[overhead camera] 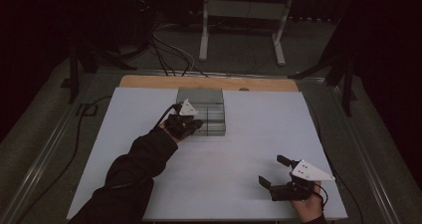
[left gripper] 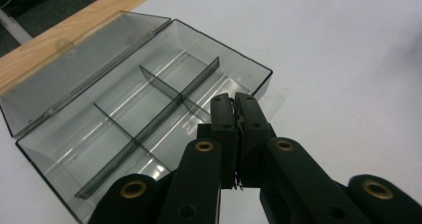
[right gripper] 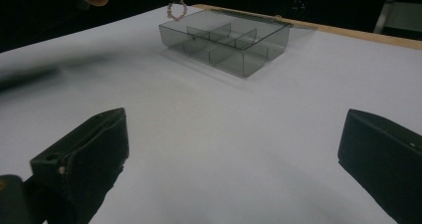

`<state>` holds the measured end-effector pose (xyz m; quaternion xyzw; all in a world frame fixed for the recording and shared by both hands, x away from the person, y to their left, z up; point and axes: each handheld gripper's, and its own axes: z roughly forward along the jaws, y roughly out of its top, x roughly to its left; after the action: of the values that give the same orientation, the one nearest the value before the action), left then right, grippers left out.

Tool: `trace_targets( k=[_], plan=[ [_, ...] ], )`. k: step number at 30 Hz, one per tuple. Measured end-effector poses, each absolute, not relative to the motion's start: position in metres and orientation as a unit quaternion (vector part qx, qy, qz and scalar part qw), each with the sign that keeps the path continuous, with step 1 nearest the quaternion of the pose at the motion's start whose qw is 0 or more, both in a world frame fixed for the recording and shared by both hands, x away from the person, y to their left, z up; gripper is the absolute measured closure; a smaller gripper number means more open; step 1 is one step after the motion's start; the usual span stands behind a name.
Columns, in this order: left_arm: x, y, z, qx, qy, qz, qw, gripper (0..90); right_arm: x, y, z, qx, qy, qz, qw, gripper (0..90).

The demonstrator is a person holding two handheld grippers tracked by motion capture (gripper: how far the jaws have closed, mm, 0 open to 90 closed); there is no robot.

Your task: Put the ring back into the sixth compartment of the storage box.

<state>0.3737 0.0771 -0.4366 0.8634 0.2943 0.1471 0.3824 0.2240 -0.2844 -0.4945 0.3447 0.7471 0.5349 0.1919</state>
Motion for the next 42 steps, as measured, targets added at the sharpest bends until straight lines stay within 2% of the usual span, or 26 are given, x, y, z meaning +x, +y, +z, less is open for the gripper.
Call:
trace_targets(
  k=[31,42],
  plan=[
    [0.400,0.049,-0.430,0.863,0.288,0.139,0.392,89.9,0.223,-0.286,-0.494,0.346,0.745,0.539,0.190,0.0],
    [0.409,0.038,-0.438,0.863,0.291,0.136,0.390,89.9,0.222,-0.287,-0.494,0.346,0.744,0.540,0.190,0.0]
  ],
)
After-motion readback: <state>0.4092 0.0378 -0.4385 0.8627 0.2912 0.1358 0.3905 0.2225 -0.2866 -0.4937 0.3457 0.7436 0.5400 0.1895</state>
